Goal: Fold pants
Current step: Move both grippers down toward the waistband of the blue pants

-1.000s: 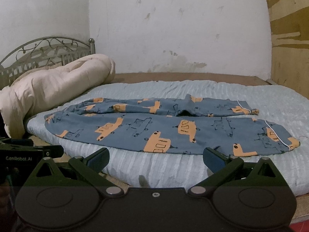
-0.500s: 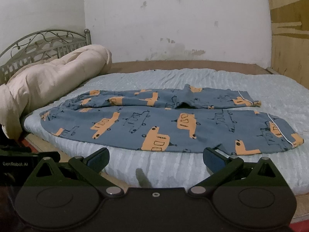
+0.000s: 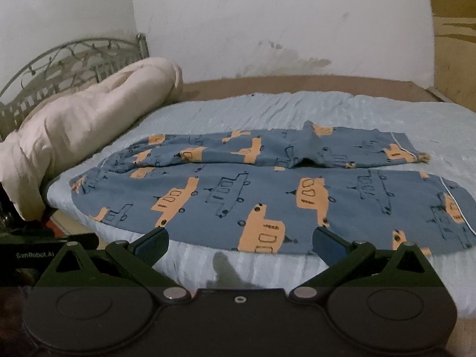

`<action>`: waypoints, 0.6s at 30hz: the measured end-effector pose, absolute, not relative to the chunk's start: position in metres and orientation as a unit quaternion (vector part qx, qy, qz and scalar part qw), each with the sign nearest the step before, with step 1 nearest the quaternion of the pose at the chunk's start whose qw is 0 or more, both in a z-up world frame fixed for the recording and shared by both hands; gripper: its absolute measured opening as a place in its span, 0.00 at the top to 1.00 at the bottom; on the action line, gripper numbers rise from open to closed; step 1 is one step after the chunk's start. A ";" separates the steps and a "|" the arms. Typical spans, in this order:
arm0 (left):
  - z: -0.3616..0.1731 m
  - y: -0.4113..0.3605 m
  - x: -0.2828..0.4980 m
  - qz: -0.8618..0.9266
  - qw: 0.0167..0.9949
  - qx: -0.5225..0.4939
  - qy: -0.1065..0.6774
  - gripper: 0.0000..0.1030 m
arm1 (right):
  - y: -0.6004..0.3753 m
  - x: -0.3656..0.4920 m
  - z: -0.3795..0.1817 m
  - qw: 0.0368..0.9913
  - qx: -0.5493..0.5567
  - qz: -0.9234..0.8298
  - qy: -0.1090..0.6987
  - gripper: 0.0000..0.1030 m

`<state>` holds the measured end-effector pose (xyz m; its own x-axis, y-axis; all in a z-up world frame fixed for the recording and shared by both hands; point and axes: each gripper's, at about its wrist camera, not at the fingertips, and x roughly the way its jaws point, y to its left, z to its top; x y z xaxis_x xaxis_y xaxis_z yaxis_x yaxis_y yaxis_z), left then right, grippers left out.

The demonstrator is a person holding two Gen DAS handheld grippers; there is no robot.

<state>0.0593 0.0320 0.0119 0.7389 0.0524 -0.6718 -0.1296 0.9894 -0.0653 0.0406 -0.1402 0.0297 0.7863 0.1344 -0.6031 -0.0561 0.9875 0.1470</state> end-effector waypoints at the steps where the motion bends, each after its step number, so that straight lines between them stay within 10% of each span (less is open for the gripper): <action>1: 0.015 0.034 0.064 0.049 0.930 -0.057 0.360 0.00 | -0.140 0.048 0.031 0.940 0.058 0.053 0.331 0.01; 18: 0.065 0.059 0.157 0.083 0.939 -0.054 0.330 0.00 | -0.144 0.144 0.068 0.934 0.046 0.032 0.352 0.01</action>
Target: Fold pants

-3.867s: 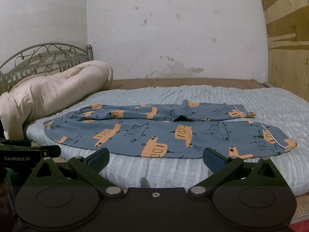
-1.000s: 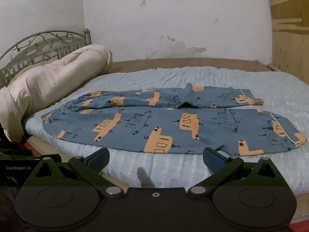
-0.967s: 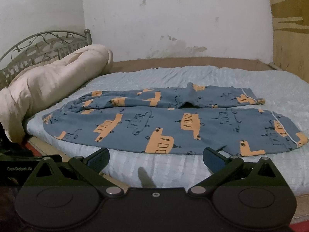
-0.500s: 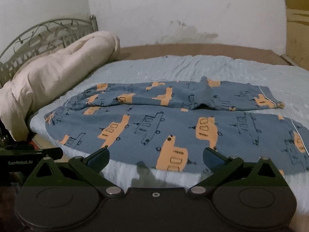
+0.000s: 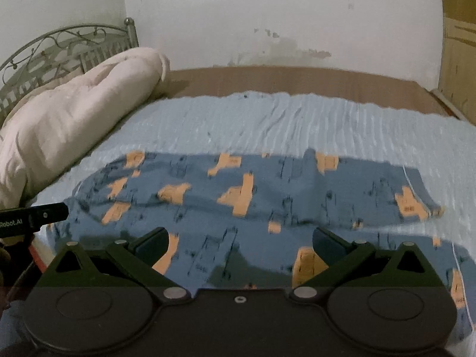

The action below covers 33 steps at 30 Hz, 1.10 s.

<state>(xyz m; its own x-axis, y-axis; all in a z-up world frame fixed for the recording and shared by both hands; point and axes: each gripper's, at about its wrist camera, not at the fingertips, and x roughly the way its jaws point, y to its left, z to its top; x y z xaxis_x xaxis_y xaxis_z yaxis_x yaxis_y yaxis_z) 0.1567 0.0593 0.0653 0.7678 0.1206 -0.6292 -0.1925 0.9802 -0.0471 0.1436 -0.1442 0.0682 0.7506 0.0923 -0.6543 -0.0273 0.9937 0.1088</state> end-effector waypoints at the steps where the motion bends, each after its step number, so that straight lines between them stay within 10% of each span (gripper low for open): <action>1: 0.065 0.059 0.160 0.085 0.939 -0.051 0.330 0.00 | -0.145 0.147 0.070 0.935 0.046 0.032 0.349 0.01; 33: 0.026 0.063 0.282 0.118 0.918 0.119 0.359 0.00 | -0.196 0.291 0.028 0.917 -0.020 0.243 0.315 0.01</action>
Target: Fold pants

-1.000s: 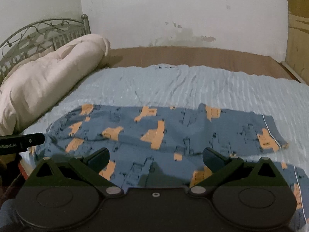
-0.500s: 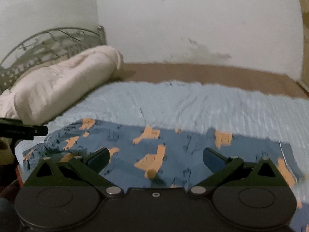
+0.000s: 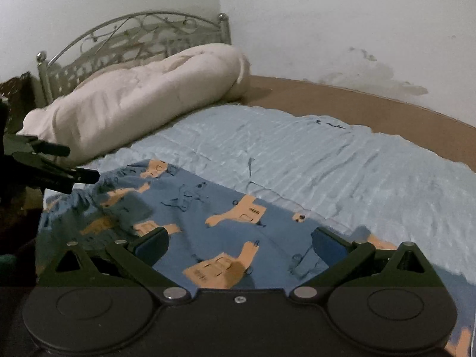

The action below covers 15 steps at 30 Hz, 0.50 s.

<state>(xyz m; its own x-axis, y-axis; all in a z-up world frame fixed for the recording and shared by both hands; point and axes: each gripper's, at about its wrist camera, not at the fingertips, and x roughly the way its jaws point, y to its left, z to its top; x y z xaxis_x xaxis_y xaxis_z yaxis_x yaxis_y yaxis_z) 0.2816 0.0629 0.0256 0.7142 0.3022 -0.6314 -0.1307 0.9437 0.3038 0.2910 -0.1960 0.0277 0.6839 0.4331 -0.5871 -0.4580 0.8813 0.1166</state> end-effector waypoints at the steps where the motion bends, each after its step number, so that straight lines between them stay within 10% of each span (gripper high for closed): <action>1: 0.022 0.064 0.287 0.112 0.916 0.127 0.363 0.00 | -0.196 0.297 0.024 0.916 -0.024 0.245 0.316 0.01; 15: 0.005 0.117 0.380 -0.071 0.930 0.125 0.339 0.00 | -0.189 0.370 -0.007 0.871 -0.102 0.317 0.362 0.01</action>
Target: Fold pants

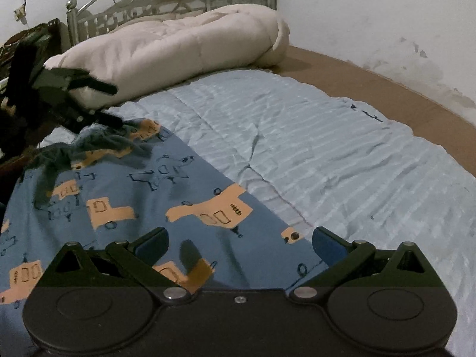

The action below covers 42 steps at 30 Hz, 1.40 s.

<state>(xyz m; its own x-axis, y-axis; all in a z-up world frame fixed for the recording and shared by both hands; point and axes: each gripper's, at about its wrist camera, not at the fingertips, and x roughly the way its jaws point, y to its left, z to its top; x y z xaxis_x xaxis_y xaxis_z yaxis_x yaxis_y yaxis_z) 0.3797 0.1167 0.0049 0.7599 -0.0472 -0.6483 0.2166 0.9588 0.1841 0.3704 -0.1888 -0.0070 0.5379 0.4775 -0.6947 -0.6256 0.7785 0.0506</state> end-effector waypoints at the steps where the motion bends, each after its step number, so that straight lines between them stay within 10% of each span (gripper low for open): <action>1: 0.001 0.116 0.389 -0.075 0.926 0.133 0.346 0.01 | -0.187 0.374 -0.008 0.870 -0.105 0.315 0.364 0.01; 29: -0.023 0.119 0.418 -0.091 0.901 0.145 0.398 0.05 | -0.165 0.407 -0.019 0.861 -0.139 0.301 0.386 0.11; 42: -0.028 0.111 0.416 -0.118 0.890 0.143 0.416 0.40 | -0.159 0.410 -0.028 0.850 -0.130 0.309 0.406 0.30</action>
<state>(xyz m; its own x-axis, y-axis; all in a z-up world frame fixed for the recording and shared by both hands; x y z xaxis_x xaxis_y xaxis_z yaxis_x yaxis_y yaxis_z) 0.4163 0.1106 -0.0278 0.6265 -0.0912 -0.7741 0.3298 0.9309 0.1572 0.4100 -0.1589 -0.0278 0.4796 0.4199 -0.7705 -0.6315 0.7748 0.0291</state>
